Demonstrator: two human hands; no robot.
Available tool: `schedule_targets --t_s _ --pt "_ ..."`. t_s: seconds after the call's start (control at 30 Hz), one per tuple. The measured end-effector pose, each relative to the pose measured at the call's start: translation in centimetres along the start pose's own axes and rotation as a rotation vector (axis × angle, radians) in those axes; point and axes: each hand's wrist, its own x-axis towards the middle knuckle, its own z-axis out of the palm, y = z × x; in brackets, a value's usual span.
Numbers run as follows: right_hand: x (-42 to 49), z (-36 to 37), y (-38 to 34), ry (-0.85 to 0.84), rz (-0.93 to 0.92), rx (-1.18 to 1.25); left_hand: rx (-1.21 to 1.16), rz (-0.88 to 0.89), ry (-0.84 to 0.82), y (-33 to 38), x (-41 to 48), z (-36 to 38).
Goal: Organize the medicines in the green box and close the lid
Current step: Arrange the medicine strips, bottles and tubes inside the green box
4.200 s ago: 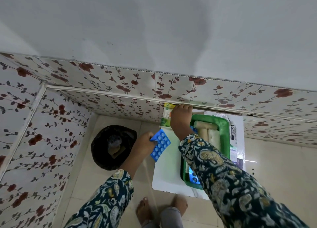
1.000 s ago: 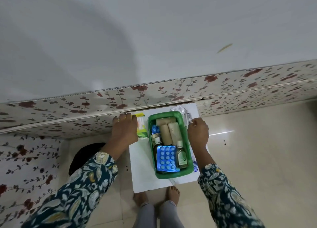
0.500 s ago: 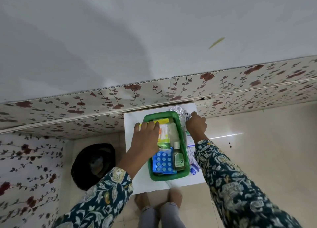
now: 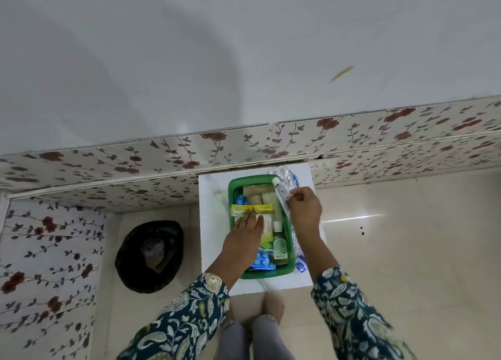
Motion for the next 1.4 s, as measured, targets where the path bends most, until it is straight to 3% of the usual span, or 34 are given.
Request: schedule_targets --t_s 0.23,0.4,0.5,0.67,0.77,0.9,1.07,1.23,1.4 --pt "-2.4 2.6 0.6 -0.094 -0.161 -0.366 -0.072 -0.045 0.025 0.0 0.1 0.2" --pt "-2.4 -0.6 1.7 0.005 -0.095 -0.232 -0.093 -0.105 -0.024 1.0 0.7 -1.7" --pt "-0.9 -2.7 3.4 0.06 0.014 -0.227 -0.105 -0.063 0.123 2.5 1.6 -3.1" --pt "1.9 -2.2 5.1 -0.204 0.048 -0.525 -0.08 0.002 0.265 4.2 4.0 -4.8" --pt "2.8 -1.2 5.2 -0.243 0.019 -0.623 -0.022 0.032 0.298 4.7 5.7 -5.7" --pt "3.3 -0.9 5.0 -0.247 0.038 -0.532 0.104 0.074 0.289 5.3 7.8 -6.7" --pt "3.5 -3.5 4.9 -0.066 0.103 -0.333 0.222 0.133 0.167 7.1 11.0 -5.8" --pt "4.7 -5.9 5.9 -0.08 0.14 -0.268 0.299 -0.094 -0.006 9.5 14.2 -2.6" --pt "4.9 -7.0 7.0 -0.103 0.136 -0.196 0.221 -0.158 0.007 10.0 15.4 -0.7"
